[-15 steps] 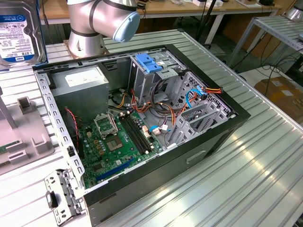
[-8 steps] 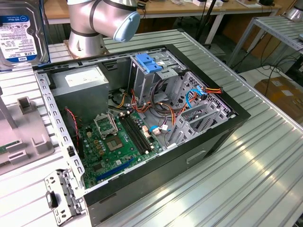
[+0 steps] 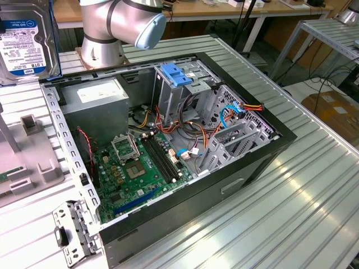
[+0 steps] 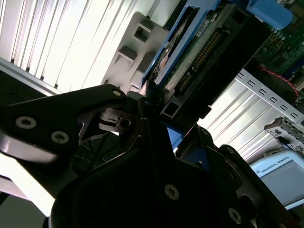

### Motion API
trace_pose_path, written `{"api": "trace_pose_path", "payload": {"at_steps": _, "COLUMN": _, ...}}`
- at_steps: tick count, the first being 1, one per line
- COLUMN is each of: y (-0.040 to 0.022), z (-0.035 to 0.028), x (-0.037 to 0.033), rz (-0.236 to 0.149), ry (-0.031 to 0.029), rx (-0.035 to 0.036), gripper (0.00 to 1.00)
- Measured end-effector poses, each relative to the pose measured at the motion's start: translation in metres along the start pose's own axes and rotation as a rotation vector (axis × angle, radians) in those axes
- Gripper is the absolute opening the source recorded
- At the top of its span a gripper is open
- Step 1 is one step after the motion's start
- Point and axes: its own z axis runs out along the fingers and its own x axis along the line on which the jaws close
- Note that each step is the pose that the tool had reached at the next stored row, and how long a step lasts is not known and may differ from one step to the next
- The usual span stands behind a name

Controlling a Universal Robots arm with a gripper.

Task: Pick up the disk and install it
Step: 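Pick up the disk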

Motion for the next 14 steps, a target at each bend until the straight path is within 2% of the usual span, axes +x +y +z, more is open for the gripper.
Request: {"api": "trace_pose_path", "payload": {"at_steps": 14, "y": -0.0036, "z": -0.0006, "x": 0.0083, "rz": 0.0, "ry": 0.0, "rx": 0.0, "gripper": 0.37}}
